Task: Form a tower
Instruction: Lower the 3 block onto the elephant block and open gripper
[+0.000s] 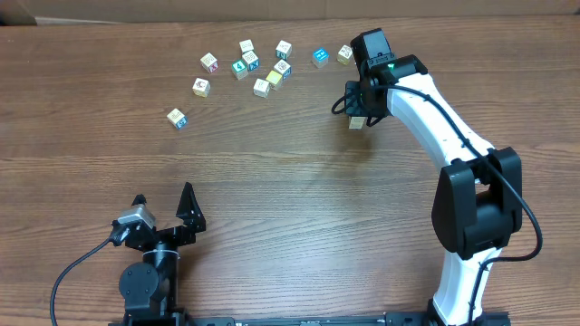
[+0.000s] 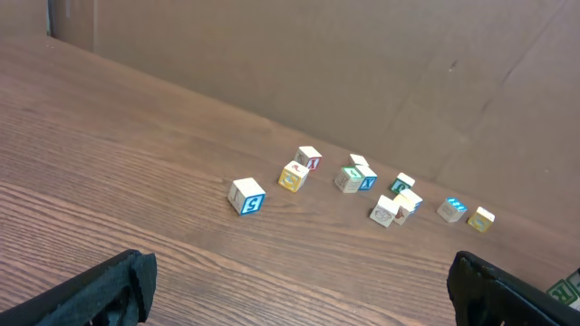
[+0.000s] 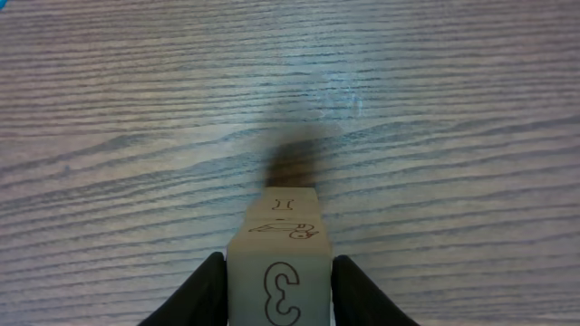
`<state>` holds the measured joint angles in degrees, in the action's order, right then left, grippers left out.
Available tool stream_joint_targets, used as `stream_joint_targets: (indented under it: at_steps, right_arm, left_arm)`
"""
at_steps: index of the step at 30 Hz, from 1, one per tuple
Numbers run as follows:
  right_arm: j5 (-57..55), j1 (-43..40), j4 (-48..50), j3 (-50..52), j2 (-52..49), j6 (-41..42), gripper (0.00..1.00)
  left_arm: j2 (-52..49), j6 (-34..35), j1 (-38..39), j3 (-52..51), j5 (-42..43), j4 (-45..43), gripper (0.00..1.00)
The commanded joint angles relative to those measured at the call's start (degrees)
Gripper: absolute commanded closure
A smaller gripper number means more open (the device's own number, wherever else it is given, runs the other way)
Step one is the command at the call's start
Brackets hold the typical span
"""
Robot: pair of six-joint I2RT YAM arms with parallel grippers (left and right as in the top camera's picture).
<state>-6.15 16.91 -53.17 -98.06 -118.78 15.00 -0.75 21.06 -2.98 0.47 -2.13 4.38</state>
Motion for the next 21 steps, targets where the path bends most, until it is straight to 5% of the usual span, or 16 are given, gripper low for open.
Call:
stream_joint_targets:
  at_steps: [1, 8, 11, 13, 21]
  right_arm:
    - [0.3, -0.3, 0.3, 0.3, -0.4, 0.0, 0.64]
    - [0.3, -0.3, 0.3, 0.3, -0.4, 0.0, 0.57]
    - [0.3, -0.3, 0.4, 0.3, -0.4, 0.0, 0.46]
    - [0.3, -0.3, 0.4, 0.3, -0.4, 0.0, 0.29]
    - [-1.9, -0.3, -2.8, -5.6, 0.0, -0.5, 0.09]
  left_arm:
    - [0.4, 0.4, 0.2, -0.2, 0.3, -0.1, 0.01]
    - [0.5, 0.4, 0.2, -0.2, 0.3, -0.1, 0.01]
    - [0.5, 0.4, 0.2, -0.2, 0.3, -0.1, 0.0]
    - [0.5, 0.4, 0.2, -0.2, 0.3, -0.1, 0.01]
    - [0.5, 0.4, 0.2, -0.2, 0.3, -0.1, 0.0]
